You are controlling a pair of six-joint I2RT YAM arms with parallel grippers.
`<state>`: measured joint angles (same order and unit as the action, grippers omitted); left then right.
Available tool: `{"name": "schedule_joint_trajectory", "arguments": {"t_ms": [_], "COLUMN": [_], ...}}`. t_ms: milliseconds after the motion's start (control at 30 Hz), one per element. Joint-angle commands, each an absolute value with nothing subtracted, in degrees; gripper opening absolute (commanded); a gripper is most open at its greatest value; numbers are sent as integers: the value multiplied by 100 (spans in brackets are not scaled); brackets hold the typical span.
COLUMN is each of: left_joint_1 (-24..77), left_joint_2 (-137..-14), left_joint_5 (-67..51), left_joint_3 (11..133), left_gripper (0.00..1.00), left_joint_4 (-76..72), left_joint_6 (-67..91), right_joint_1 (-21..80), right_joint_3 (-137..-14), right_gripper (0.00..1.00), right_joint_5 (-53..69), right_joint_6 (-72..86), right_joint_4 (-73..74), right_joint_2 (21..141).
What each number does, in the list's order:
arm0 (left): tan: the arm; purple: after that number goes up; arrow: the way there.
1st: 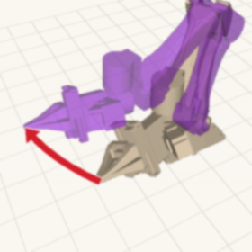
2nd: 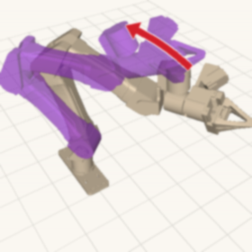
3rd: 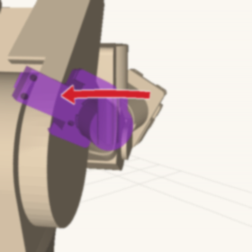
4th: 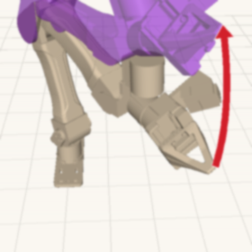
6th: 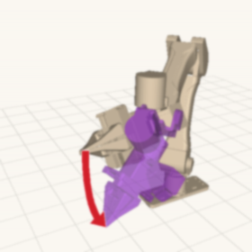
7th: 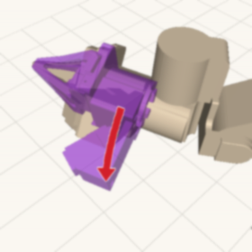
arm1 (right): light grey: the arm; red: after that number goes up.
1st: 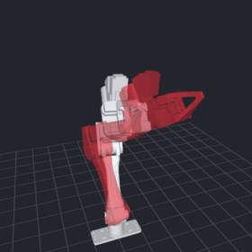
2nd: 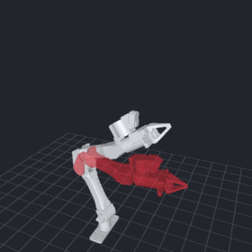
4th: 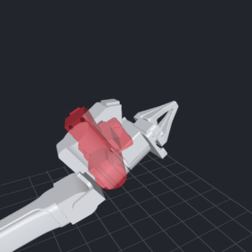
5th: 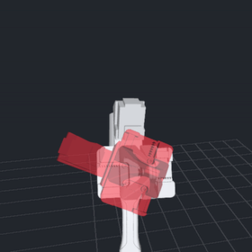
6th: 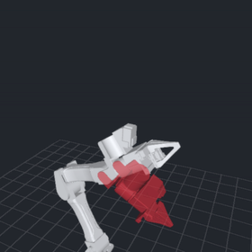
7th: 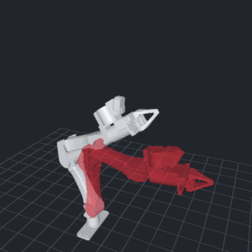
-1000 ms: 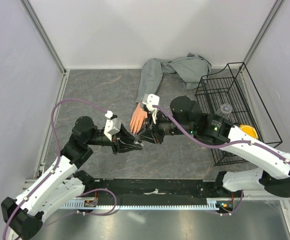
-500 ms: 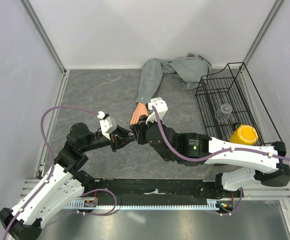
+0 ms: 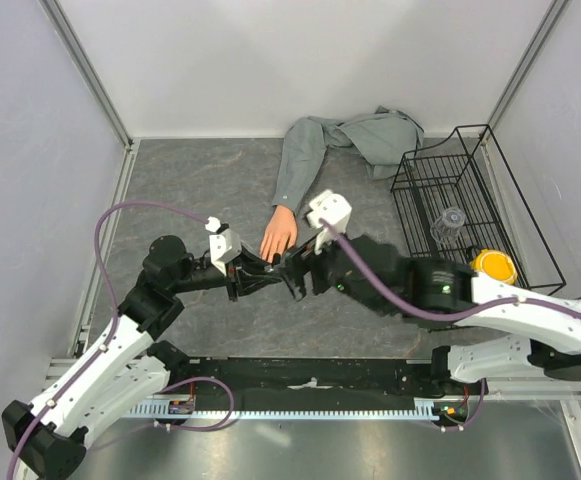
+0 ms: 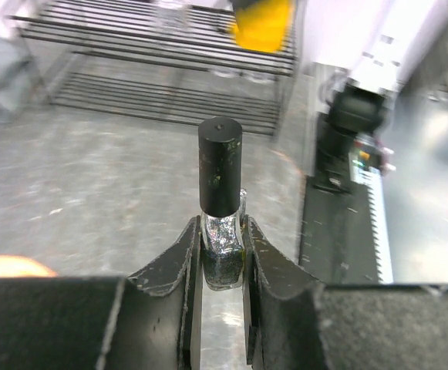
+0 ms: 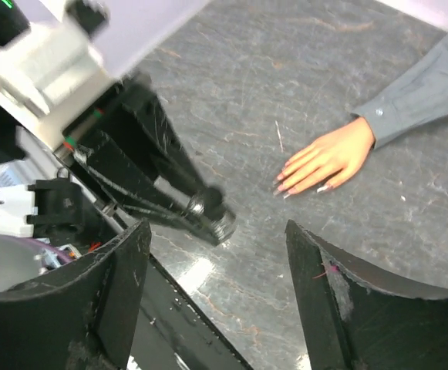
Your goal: Paint the nails
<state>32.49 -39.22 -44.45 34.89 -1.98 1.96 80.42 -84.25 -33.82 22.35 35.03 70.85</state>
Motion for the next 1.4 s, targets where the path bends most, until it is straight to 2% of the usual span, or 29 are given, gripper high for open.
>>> {"name": "schedule_joint_trajectory", "arguments": {"t_ms": [0,33,133,333,600,633,700,733,867,1000,1033,1067,1100,1200,1267,1367], "left_joint_1": [3234,3234,3243,3243,3243,3243,3243,3234,3226,3199,3164,3147,3129,3129,3129,3129], "left_joint_2": [-4139,-4166,-4341,-4482,-4465,-4447,-4421,-4395,-4167,-3886,-3841,-3806,-3762,-3683,-3578,-3463], "left_joint_5": [-5808,-5984,-6774,-6952,-6952,-6891,-6803,-6637,-5619,-3442,-2584,-2245,-2024,-1837,-1863,-1951], "left_joint_3": [3692,3674,3577,3559,3551,3551,3542,3559,3682,3797,3806,3823,3841,3832,3753,3674], "left_gripper": [2,2,2,2,2,2,2,2,2,2,2,2,2,2,2,2], "left_joint_4": [-886,-1009,-1581,-1775,-1793,-1784,-1758,-1697,-909,-38,156,263,420,448,352,246], "left_joint_6": [430,631,1088,1266,1257,1257,1196,1143,660,37,9,9,-165,-185,-185,-193], "right_joint_1": [7271,7164,6953,6847,6785,6785,6794,6794,6785,7249,7477,7828,8005,8612,8753,8675], "right_joint_3": [-8552,-8526,-8481,-8517,-8499,-8482,-8429,-8403,-8095,-7752,-7761,-7909,-8015,-8664,-8937,-8903], "right_gripper": [75,73,72,63,29,21,13,2,0,0,0,0,0,0,0,0], "right_joint_5": [-1473,-493,452,1248,1318,1318,1283,1231,959,-355,-1613,-2252,-2920,-4723,-5288,-5344], "right_joint_6": [1206,1065,669,334,264,272,290,325,920,1782,1976,2221,3085,4021,4148,4140], "right_joint_4": [3612,3612,3630,3604,3595,3603,3595,3543,3174,2664,2567,2575,2662,3117,3304,3182], "right_joint_2": [6618,6627,6688,7022,7137,7137,7146,7154,7198,7479,7575,7863,8032,8857,9192,9167]}}
